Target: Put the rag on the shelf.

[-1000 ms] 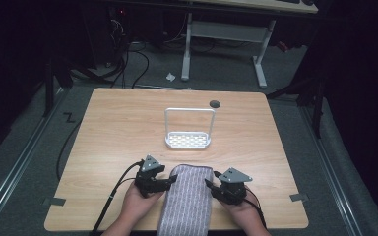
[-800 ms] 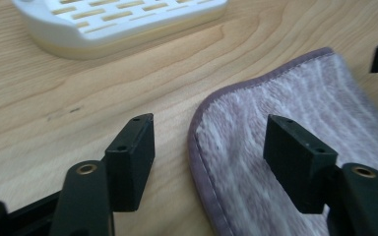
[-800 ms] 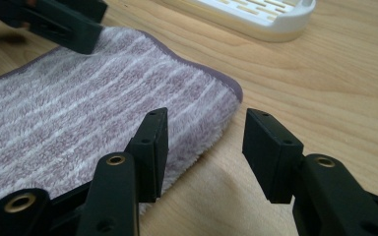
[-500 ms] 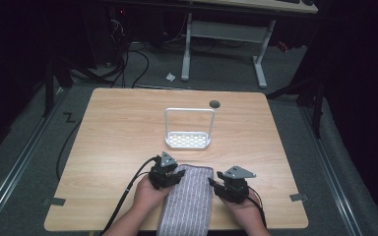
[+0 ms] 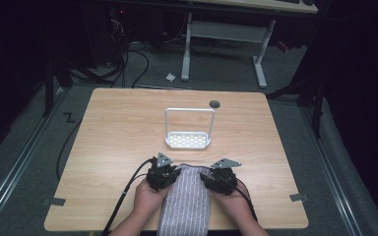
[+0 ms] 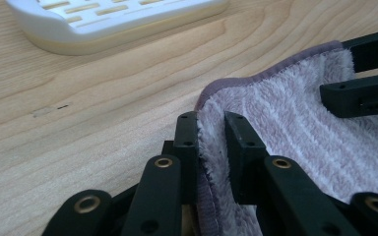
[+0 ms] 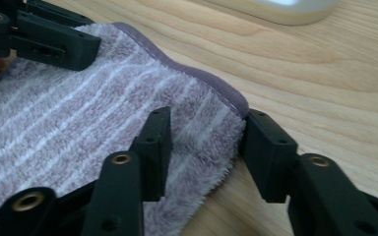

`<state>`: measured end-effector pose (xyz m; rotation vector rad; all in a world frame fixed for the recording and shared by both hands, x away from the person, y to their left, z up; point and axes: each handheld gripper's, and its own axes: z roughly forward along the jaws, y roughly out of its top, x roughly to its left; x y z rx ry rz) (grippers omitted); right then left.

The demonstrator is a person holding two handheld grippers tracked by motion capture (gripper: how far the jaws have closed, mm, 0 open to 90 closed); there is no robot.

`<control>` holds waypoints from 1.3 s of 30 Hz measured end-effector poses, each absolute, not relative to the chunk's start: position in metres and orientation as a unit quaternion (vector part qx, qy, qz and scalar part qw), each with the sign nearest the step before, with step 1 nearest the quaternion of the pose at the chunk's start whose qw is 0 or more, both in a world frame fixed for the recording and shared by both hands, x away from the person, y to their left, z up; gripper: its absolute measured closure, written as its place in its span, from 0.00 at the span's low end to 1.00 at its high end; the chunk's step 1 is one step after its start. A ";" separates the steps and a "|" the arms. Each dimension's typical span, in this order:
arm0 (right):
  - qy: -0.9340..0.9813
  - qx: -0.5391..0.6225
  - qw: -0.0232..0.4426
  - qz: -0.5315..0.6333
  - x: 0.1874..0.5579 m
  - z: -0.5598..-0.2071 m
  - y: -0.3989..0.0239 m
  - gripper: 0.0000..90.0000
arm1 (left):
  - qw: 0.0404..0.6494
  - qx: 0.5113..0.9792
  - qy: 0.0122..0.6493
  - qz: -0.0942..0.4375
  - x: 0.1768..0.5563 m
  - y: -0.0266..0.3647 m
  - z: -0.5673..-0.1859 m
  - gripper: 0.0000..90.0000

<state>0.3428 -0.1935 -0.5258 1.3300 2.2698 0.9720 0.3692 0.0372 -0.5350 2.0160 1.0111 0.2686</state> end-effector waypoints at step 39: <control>0.766 0.400 0.256 0.433 0.338 -0.488 -0.175 0.93 | 0.503 0.741 0.408 0.176 0.359 0.058 -0.493 0.87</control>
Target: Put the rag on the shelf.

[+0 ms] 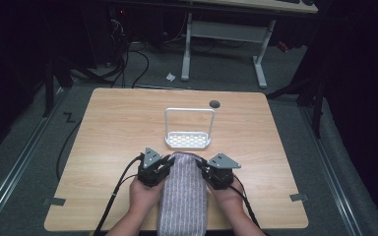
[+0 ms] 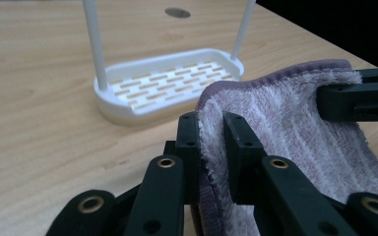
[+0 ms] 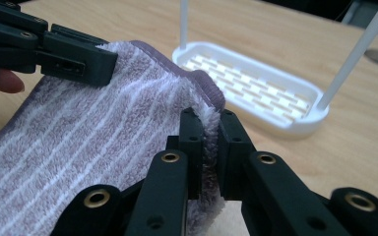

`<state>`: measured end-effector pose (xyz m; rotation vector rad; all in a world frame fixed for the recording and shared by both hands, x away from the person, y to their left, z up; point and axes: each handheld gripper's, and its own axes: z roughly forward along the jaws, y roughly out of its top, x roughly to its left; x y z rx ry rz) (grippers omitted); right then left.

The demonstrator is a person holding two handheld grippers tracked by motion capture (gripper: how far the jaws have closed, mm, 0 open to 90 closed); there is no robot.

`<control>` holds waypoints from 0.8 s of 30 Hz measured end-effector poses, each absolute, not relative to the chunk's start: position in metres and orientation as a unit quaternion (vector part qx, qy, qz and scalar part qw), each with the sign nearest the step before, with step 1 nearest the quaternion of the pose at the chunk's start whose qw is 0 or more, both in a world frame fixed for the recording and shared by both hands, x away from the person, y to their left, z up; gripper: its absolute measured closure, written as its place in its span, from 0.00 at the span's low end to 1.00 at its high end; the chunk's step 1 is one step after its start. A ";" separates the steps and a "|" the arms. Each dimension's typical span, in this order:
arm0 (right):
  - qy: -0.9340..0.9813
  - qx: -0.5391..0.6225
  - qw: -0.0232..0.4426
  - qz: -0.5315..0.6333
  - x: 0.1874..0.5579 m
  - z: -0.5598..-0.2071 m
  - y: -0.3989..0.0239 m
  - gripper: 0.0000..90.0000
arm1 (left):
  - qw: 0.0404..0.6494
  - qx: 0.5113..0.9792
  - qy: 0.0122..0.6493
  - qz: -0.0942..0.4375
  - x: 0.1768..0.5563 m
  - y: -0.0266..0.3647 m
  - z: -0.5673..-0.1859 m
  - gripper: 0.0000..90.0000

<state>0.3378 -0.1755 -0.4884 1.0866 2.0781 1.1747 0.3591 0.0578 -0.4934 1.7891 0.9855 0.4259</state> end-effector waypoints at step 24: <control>0.714 0.396 0.304 0.491 0.352 -0.435 -0.180 0.93 | 0.557 0.698 0.387 0.229 0.370 0.056 -0.429 0.88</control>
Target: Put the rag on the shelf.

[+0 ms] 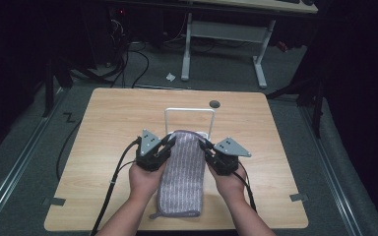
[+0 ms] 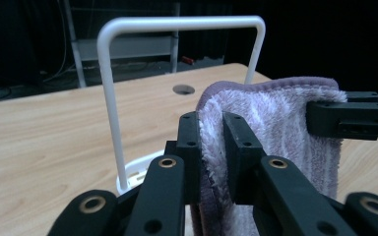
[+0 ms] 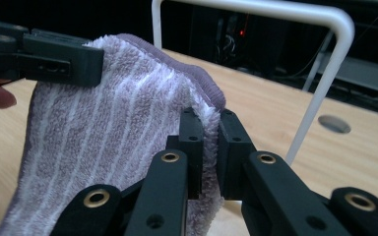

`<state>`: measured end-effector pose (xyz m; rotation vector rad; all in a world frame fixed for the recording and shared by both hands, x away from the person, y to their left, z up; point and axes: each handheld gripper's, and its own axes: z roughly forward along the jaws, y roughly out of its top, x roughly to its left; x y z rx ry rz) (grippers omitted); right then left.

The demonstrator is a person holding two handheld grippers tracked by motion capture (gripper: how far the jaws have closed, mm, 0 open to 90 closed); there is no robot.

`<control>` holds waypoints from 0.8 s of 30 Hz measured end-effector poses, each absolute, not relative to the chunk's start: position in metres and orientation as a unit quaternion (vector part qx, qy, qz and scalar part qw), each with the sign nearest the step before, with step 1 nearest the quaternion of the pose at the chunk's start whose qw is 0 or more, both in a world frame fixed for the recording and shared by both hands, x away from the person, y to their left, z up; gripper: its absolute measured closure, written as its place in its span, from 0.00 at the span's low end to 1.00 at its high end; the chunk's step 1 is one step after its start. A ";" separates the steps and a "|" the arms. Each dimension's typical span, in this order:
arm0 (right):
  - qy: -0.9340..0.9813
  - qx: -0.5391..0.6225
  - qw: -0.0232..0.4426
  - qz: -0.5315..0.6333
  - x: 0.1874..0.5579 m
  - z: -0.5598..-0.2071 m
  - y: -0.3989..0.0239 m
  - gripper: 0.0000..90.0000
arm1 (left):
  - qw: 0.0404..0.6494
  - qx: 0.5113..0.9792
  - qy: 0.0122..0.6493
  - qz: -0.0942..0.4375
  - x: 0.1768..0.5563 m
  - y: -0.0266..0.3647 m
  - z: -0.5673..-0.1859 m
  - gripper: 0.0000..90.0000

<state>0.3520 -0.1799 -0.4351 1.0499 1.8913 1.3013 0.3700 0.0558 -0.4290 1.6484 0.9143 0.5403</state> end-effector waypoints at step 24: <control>0.670 0.377 0.346 0.537 0.364 -0.360 -0.185 0.93 | 0.602 0.670 0.335 0.277 0.378 0.046 -0.348 0.88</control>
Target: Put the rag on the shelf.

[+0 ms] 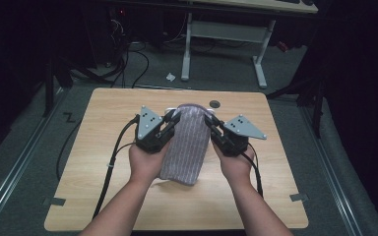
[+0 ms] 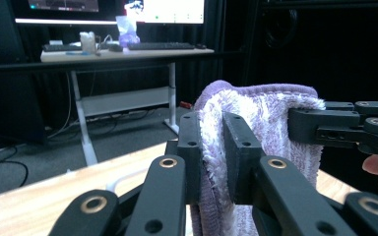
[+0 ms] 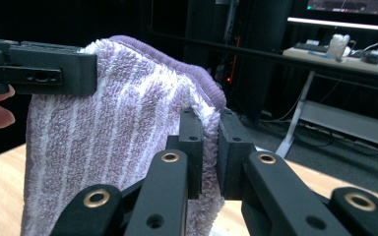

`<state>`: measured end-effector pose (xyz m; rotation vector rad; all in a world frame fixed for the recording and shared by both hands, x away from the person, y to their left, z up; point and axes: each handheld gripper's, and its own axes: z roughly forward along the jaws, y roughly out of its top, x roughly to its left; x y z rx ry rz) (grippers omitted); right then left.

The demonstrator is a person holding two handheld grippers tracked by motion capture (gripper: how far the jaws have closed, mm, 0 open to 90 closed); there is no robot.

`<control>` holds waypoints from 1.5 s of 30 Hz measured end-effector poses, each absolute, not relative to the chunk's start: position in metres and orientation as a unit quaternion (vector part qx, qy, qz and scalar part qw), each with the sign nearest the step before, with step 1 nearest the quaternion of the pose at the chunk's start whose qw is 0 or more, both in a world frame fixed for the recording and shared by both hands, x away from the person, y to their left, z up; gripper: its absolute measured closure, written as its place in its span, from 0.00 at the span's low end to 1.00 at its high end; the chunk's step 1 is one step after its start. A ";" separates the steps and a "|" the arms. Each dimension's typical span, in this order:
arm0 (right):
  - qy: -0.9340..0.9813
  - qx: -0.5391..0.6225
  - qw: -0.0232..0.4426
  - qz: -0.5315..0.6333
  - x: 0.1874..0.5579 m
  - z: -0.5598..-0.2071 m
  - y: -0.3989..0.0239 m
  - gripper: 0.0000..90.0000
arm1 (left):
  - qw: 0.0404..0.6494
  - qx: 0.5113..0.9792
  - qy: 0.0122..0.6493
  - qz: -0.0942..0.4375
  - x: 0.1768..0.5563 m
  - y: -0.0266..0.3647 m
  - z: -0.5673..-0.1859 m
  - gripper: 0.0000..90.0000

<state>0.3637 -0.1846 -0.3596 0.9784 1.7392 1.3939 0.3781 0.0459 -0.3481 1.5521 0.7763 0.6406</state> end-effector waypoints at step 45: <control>0.648 0.407 0.341 0.546 0.489 -0.313 -0.194 0.92 | 0.564 0.668 0.365 0.320 0.495 0.035 -0.320 0.87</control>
